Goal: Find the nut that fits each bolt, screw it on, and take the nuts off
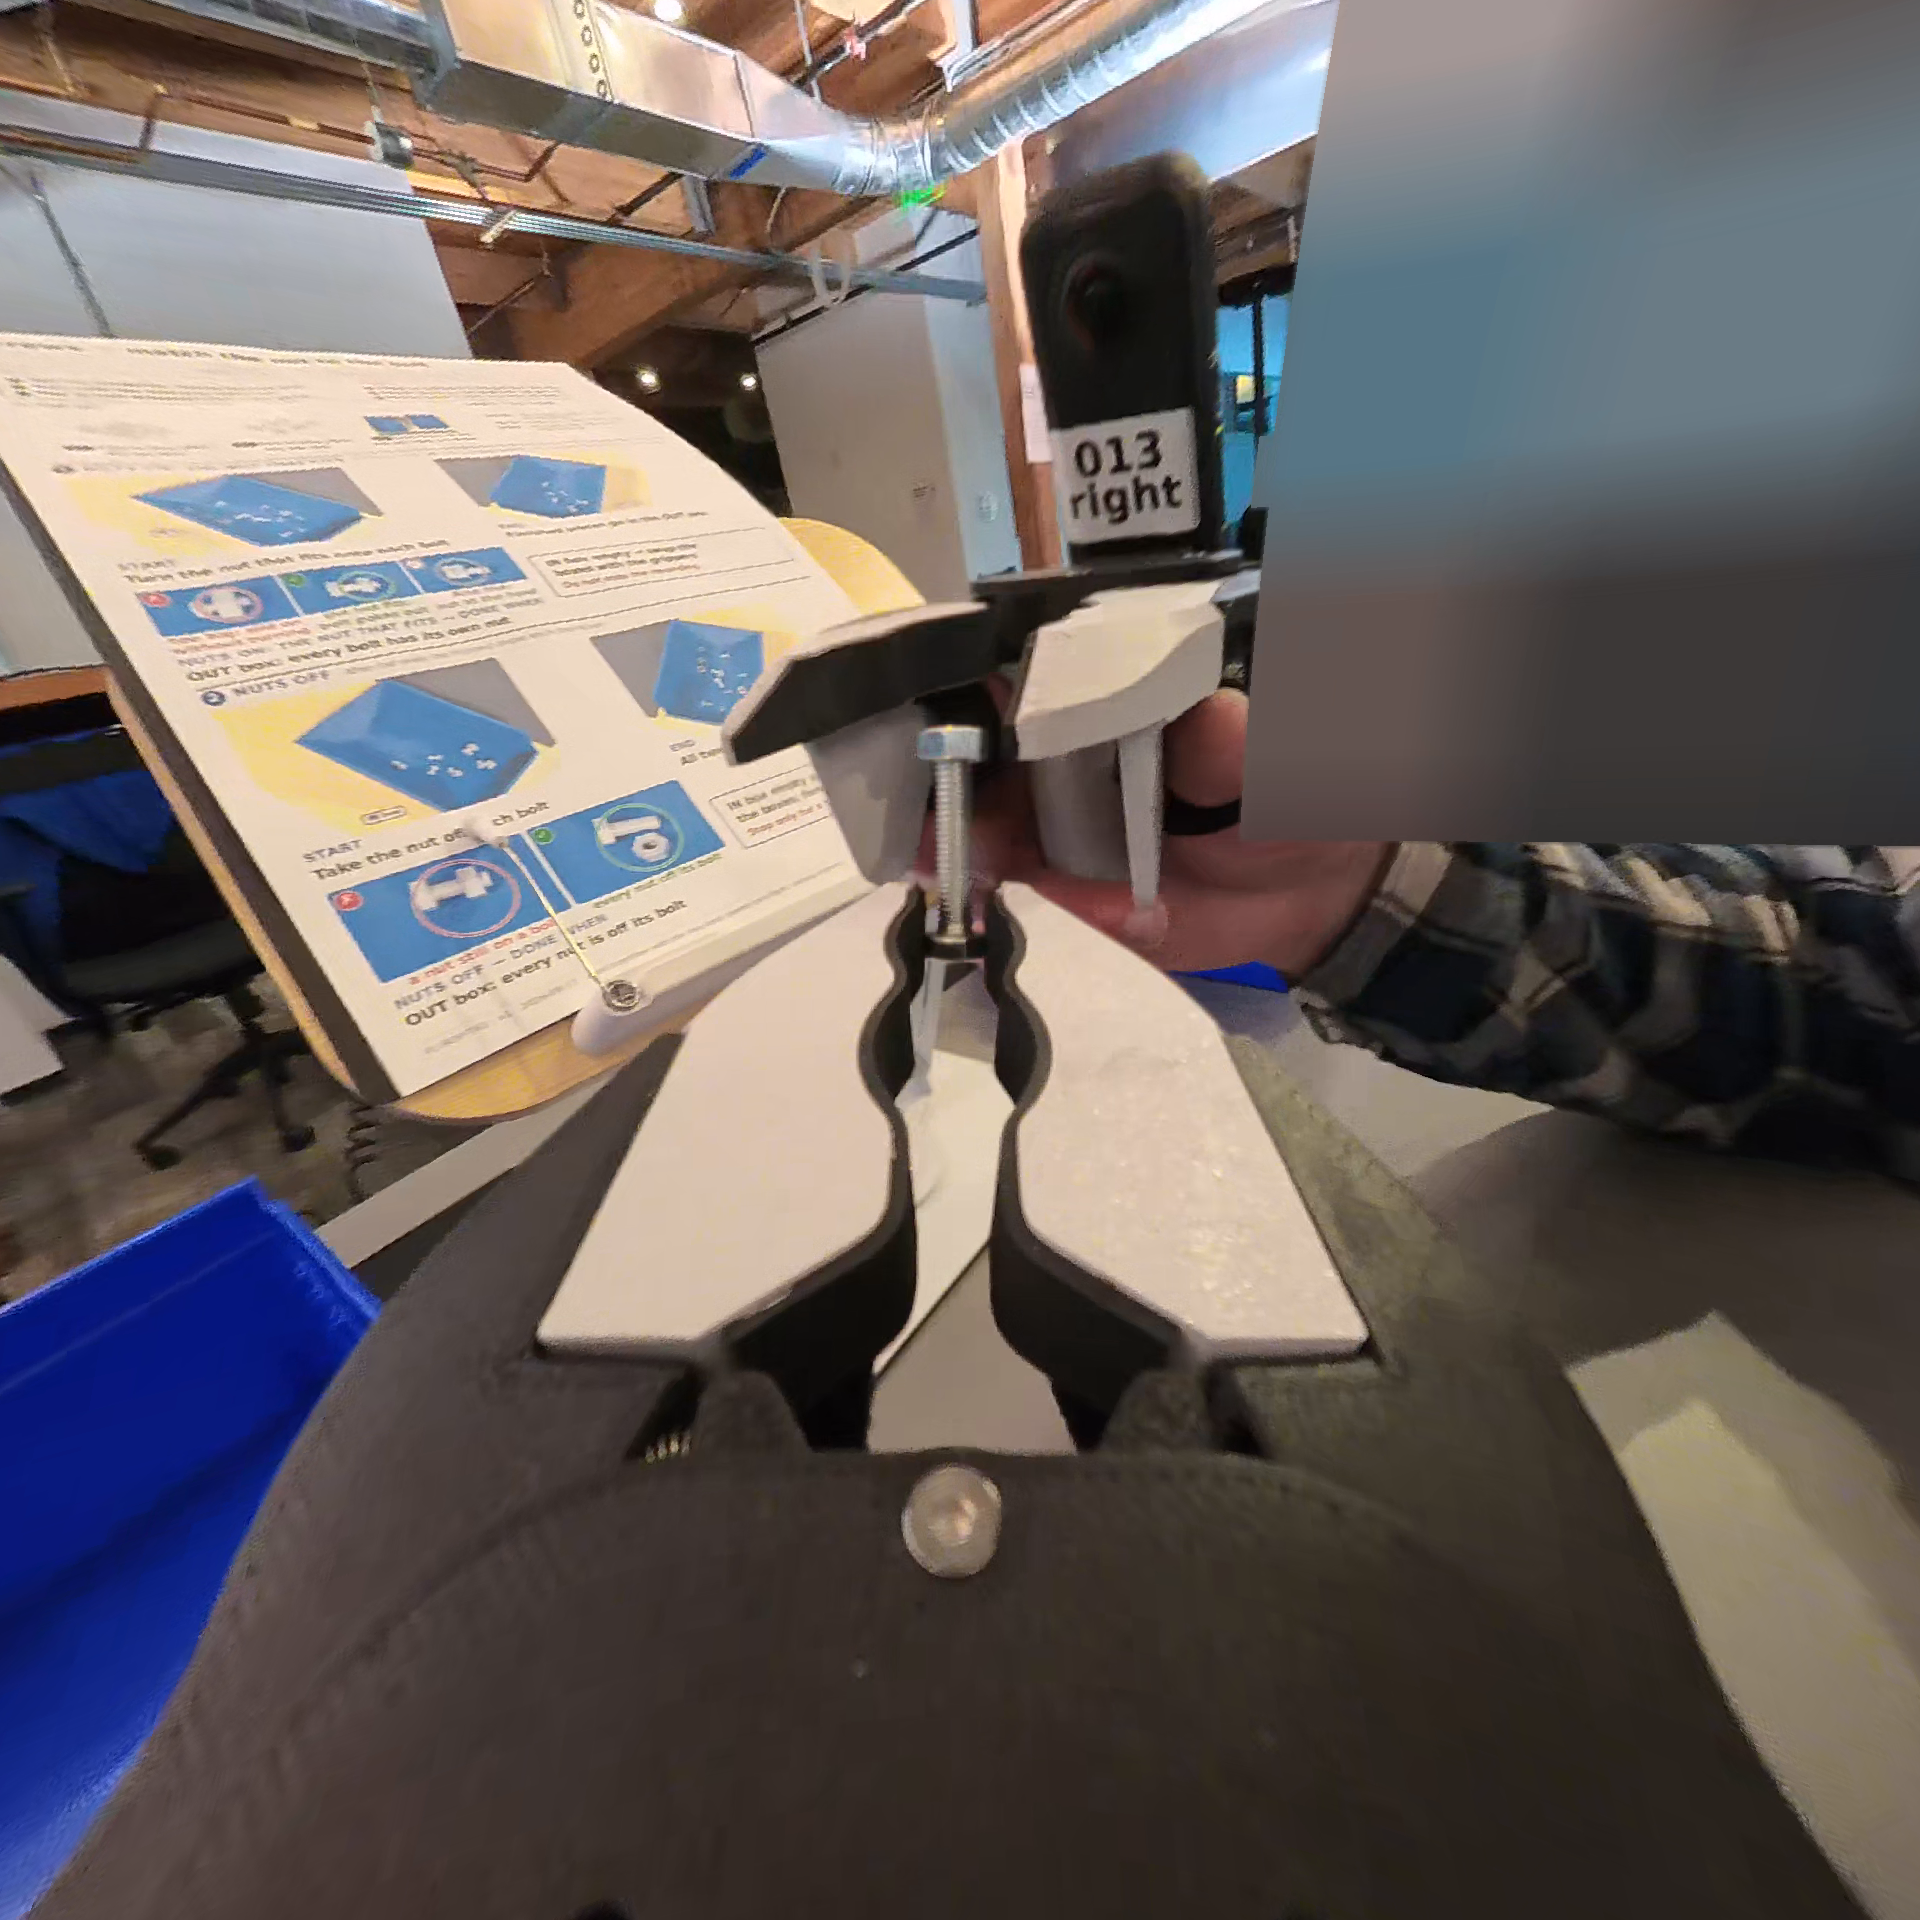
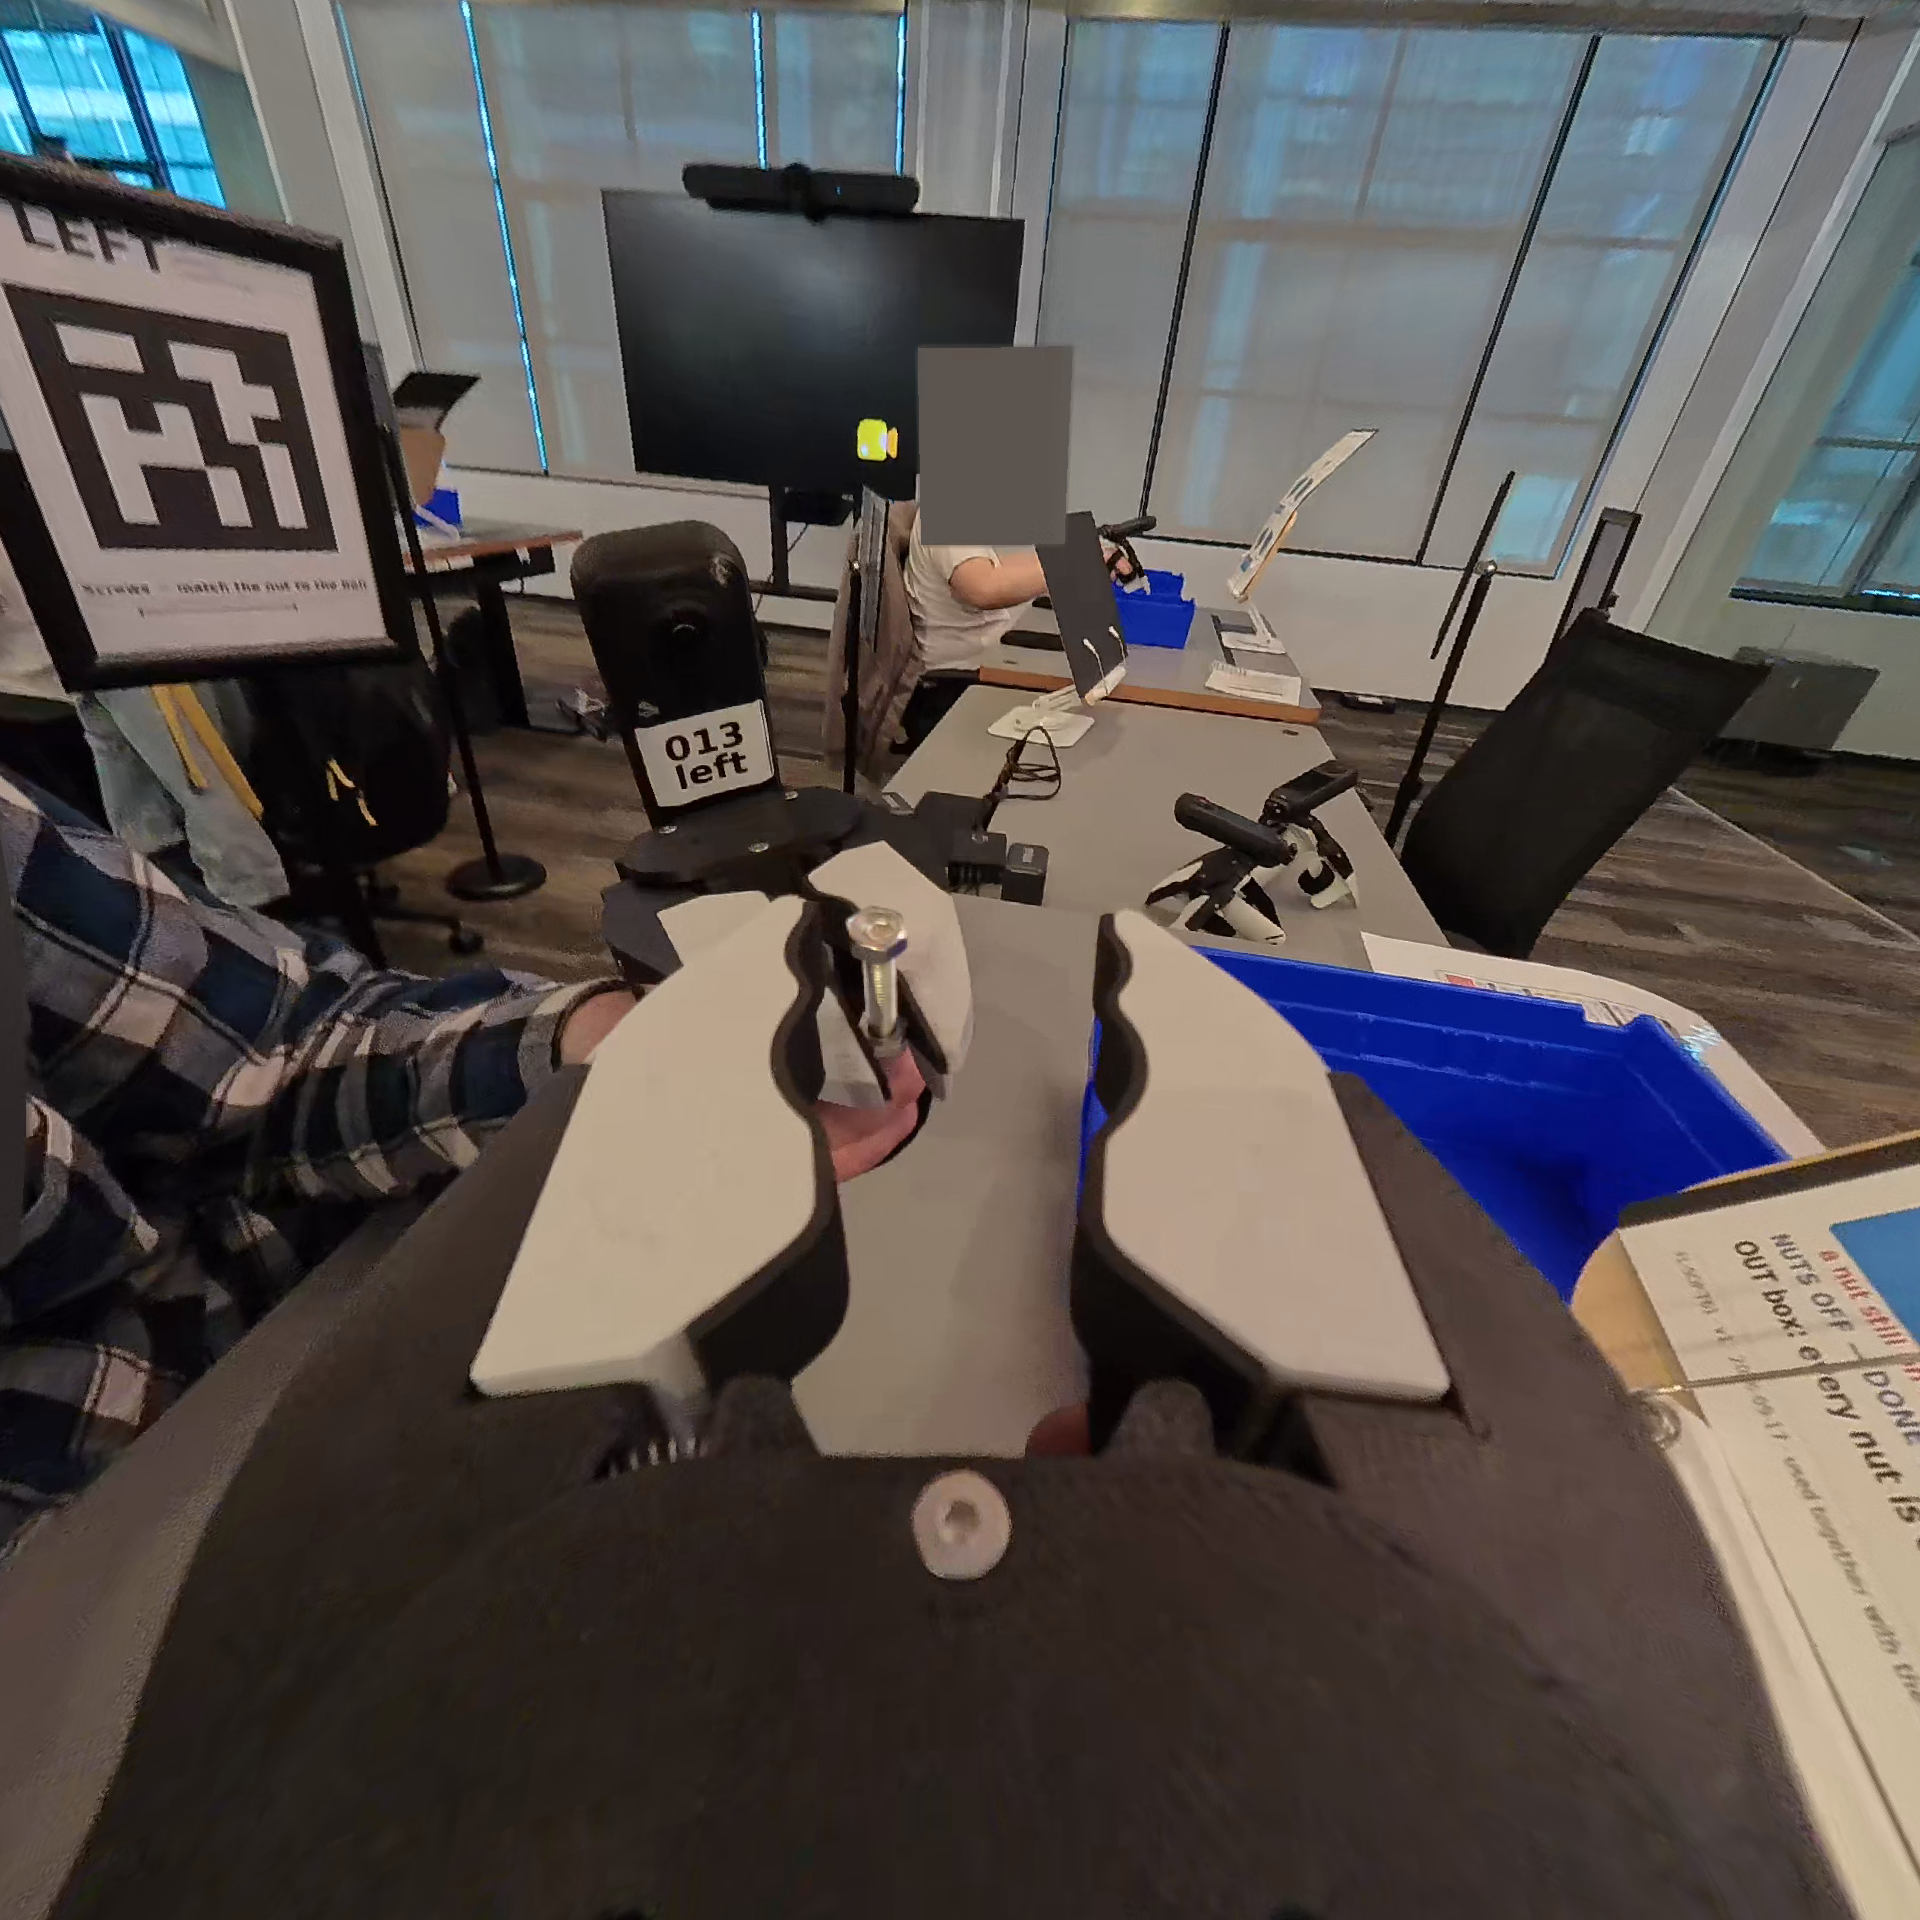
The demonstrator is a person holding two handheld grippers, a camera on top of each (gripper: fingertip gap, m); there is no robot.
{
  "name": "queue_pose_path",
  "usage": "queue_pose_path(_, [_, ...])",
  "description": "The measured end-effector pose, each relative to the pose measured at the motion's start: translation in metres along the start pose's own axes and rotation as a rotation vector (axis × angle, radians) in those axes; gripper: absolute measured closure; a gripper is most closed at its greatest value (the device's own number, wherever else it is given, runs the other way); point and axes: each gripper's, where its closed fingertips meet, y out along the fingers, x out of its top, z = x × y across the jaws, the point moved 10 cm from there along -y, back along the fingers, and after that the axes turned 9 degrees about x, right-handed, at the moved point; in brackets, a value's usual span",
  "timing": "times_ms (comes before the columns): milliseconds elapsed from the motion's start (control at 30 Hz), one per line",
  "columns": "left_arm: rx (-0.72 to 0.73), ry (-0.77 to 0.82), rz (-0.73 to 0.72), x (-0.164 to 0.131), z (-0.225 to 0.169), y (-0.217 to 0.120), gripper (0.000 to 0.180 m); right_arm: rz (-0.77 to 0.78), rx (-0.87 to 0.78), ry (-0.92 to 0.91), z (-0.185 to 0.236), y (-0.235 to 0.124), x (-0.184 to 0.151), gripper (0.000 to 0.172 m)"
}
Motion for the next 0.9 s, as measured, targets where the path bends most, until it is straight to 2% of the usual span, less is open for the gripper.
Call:
queue_pose_path(233, [0.105, 0.122, 0.016, 0.003, -0.003, -0.002, 0.170, 0.111, -0.045, -0.071, 0.008, 0.003, 0.006, 0.122])
queue_pose_path(400, [0.145, 0.217, 0.043, 0.003, -0.007, -0.002, 0.170, 0.169, -0.061, -0.073, 0.011, 0.008, 0.005, 0.130])
queue_pose_path(667, [0.171, 0.272, 0.061, 0.004, -0.010, -0.001, 0.170, 0.206, -0.062, -0.054, 0.011, 0.010, 0.003, 0.143])
queue_pose_path(900, [0.176, 0.295, 0.073, 0.004, -0.012, 0.000, 0.170, 0.216, -0.055, -0.063, 0.011, 0.011, 0.002, 0.147])
